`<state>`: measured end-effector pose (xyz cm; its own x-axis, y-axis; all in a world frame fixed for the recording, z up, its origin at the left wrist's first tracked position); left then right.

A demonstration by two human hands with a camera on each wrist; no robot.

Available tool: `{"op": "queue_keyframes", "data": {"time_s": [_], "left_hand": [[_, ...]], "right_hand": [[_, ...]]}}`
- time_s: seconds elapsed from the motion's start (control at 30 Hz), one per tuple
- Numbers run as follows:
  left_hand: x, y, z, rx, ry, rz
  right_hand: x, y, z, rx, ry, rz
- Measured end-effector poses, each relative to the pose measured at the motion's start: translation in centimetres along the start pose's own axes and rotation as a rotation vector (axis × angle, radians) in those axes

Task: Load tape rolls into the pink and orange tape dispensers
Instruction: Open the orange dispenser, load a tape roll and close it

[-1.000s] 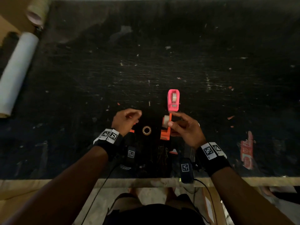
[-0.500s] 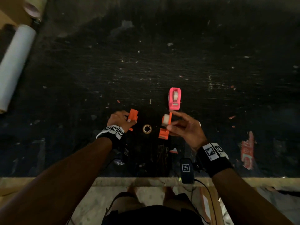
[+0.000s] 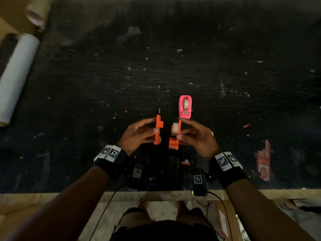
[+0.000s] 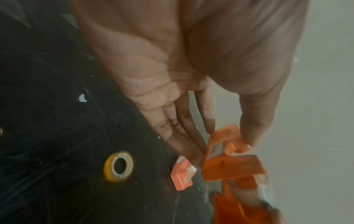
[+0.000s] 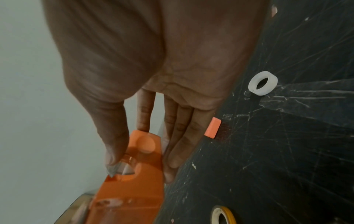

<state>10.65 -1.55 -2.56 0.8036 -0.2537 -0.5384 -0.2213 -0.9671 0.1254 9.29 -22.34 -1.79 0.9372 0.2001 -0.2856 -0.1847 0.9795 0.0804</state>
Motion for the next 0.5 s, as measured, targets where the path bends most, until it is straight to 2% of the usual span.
{"op": "queue_keyframes", "data": {"time_s": [0.17, 0.5], "left_hand": [[-1.4, 1.6, -0.7, 0.038, 0.024, 0.041], [-1.7, 2.2, -0.7, 0.067, 0.029, 0.03]], "right_hand": [[-0.2, 0.9, 0.7, 0.005, -0.026, 0.026], [-0.7, 0.9, 1.0, 0.03, -0.034, 0.025]]}}
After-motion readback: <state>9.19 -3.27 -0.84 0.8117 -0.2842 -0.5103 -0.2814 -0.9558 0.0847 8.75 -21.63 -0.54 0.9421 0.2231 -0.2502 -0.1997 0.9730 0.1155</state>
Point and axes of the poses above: each hand's wrist, its own x-axis towards the middle knuckle, its own y-axis out of the palm, z = x × y, the point moved 9 cm from there along x, towards the middle knuckle, and after that the axes turned 3 degrees about -y, right-handed, at the moved point
